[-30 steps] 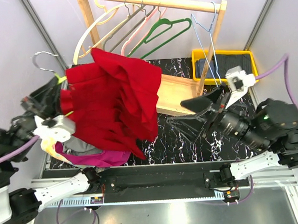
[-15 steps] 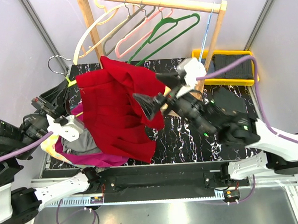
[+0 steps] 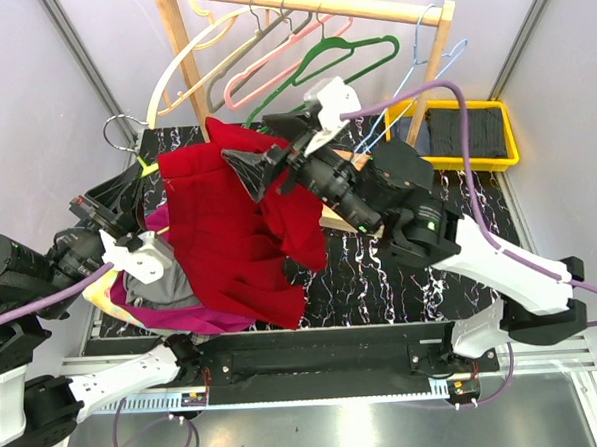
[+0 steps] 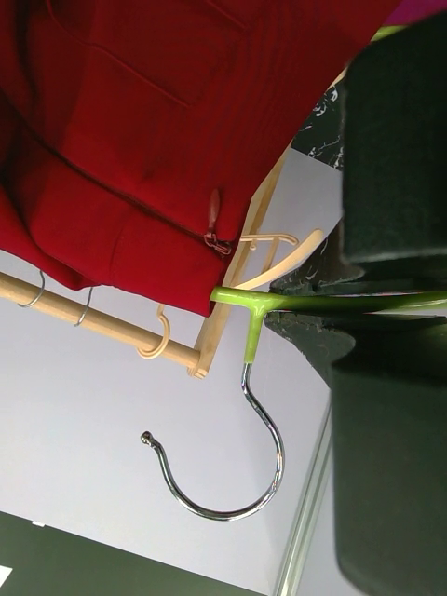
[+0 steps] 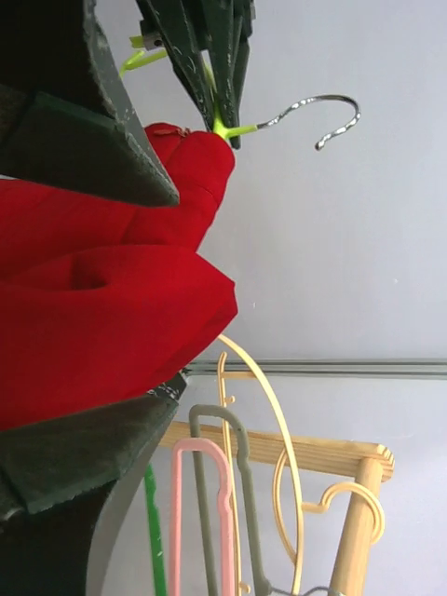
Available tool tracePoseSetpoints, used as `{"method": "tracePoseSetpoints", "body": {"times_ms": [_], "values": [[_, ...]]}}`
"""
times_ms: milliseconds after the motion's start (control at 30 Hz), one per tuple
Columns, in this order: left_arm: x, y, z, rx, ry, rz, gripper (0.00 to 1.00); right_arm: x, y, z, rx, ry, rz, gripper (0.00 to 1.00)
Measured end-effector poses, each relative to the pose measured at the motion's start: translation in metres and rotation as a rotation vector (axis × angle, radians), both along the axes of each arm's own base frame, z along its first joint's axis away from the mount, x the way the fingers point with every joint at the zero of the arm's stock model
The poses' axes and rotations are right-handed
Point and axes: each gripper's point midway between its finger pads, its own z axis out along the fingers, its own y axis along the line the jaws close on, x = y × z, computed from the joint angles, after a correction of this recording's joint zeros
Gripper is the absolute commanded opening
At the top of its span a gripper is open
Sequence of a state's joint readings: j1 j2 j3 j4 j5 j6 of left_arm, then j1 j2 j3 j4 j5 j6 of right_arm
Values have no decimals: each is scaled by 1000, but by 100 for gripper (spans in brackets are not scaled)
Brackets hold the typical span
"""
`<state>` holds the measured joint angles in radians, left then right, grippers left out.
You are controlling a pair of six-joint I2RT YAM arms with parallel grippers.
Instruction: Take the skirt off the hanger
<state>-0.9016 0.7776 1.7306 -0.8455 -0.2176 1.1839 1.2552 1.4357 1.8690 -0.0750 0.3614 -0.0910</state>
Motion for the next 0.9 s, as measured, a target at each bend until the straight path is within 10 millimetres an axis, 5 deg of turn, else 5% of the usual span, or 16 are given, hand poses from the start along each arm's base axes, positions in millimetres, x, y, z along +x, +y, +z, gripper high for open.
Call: {"method": "tracePoseSetpoints", "body": {"times_ms": [100,200,233,333,633,767,900], "values": [[0,0,0,1,-1,0,0,9,10,-7,0,25,13,74],[0,0,0,4,-2,3,0,18,16,-19,-9,67,18,59],[0,1,-1,9,-3,5,0,20,16,-21,-10,78,19,34],[1,2,-4,31,1,11,0,22,16,-24,7,112,36,0],[1,4,-7,37,-3,19,0,37,-7,-25,-3,141,-31,0],[-2,12,-8,7,-24,36,0,55,-51,-10,-12,103,-155,0],[-12,36,-14,-32,-44,85,0,62,-110,25,20,37,-299,0]]}}
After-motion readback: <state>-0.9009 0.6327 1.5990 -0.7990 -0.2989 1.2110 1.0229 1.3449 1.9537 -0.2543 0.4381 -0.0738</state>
